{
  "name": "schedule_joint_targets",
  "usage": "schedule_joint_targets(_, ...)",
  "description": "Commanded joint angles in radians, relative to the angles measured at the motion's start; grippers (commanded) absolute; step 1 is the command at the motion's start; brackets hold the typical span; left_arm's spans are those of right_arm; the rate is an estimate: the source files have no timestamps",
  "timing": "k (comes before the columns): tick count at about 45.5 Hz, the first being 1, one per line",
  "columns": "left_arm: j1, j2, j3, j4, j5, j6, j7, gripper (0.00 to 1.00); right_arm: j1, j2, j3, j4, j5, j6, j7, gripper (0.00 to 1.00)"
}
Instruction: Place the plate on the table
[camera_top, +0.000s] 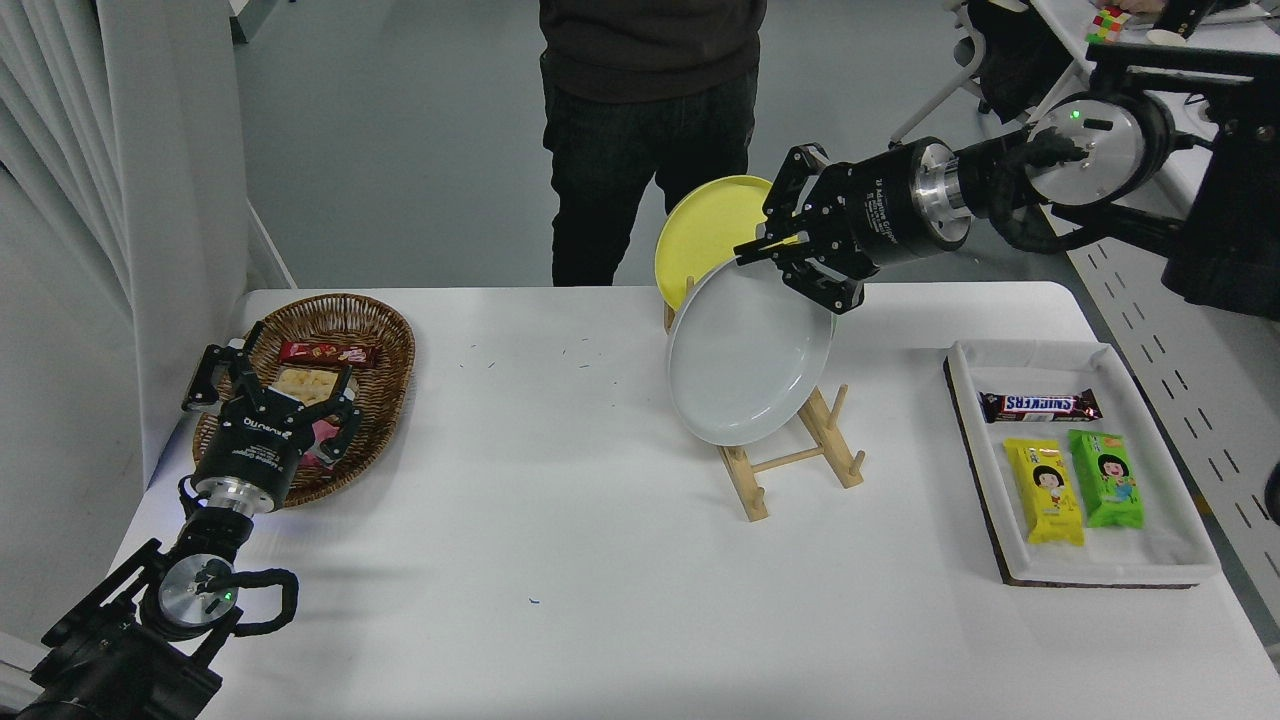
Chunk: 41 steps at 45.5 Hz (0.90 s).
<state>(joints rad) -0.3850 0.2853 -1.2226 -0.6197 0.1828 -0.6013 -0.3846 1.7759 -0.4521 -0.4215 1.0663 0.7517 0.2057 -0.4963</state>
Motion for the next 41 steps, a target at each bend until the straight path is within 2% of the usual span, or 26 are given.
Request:
schedule_joint_targets(1, 0.000, 0.000, 0.000, 0.000, 0.000, 0.000, 0.001, 0.98, 0.025, 0.010, 0.015, -0.002, 0.012, -0.011, -0.085, 0.00)
schedule_joint_targets(9, 0.000, 0.000, 0.000, 0.000, 0.000, 0.000, 0.000, 0.98, 0.051, 0.010, 0.027, -0.008, 0.015, -0.031, -0.146, 0.00)
schedule_joint_targets(19, 0.000, 0.000, 0.000, 0.000, 0.000, 0.000, 0.001, 0.98, 0.054, 0.033, 0.038, -0.006, 0.014, -0.058, -0.162, 0.00)
schedule_joint_targets(26, 0.000, 0.000, 0.000, 0.000, 0.000, 0.000, 0.000, 0.98, 0.053, 0.090, 0.055, -0.003, 0.015, -0.232, -0.169, 0.00)
schedule_joint_targets(30, 0.000, 0.000, 0.000, 0.000, 0.000, 0.000, 0.000, 0.98, 0.039, 0.156, 0.108, -0.003, 0.014, -0.405, -0.169, 0.00)
schedule_joint_targets(35, -0.002, 0.000, 0.000, 0.000, 0.000, 0.000, 0.000, 0.98, 0.030, 0.194, 0.148, -0.006, 0.015, -0.492, -0.173, 0.00)
schedule_joint_targets(41, 0.000, 0.000, 0.000, 0.000, 0.000, 0.000, 0.000, 0.98, 0.011, 0.213, 0.196, -0.014, 0.015, -0.531, -0.269, 0.00)
